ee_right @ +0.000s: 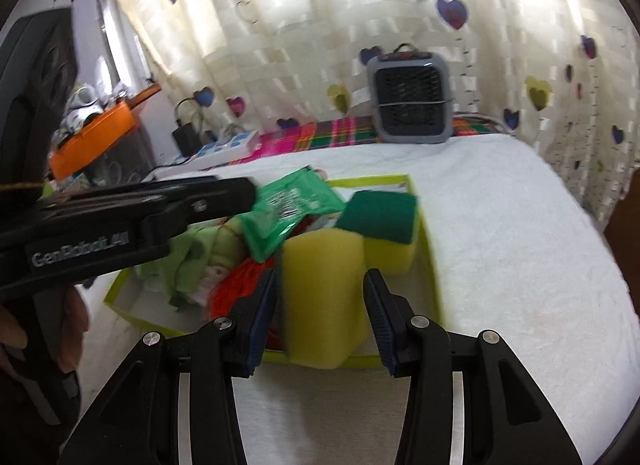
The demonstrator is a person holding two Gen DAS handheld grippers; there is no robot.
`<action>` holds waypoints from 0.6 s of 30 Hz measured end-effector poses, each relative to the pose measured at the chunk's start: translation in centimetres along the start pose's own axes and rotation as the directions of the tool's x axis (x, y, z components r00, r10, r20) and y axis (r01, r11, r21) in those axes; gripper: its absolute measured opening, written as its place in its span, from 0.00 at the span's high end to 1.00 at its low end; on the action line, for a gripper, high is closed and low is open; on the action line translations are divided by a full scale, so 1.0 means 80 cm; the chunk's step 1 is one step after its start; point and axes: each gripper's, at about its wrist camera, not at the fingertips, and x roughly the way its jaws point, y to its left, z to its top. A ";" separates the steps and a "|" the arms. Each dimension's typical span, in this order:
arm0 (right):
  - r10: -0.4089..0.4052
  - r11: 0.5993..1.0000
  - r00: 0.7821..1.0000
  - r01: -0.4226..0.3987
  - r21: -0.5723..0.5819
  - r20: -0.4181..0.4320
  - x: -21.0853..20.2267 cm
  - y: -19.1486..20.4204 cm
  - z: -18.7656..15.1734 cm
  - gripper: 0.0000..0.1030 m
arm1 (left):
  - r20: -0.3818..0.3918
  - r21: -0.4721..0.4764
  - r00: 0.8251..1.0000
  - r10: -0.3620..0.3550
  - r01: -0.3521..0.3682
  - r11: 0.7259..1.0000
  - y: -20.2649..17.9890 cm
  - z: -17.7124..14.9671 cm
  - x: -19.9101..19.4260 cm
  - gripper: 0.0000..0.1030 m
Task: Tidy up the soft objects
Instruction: 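Lower the sponge and tea packet into the box and open both grippers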
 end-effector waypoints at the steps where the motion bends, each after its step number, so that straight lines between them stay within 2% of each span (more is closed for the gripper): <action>1: -0.020 1.000 1.000 0.020 0.003 0.008 -0.003 -0.003 0.000 0.56 | 0.002 0.000 1.000 0.001 -0.001 1.000 0.000 -0.001 -0.002 0.66; 8: -0.047 0.999 0.997 0.047 0.008 0.063 -0.026 -0.011 0.001 0.56 | 0.014 -0.001 1.000 0.003 -0.003 1.000 -0.001 -0.006 -0.015 0.66; 18: -0.081 0.994 0.995 0.076 0.083 0.056 -0.031 -0.036 -0.006 0.56 | 0.020 0.005 1.000 0.004 -0.004 1.000 -0.007 -0.011 -0.026 0.66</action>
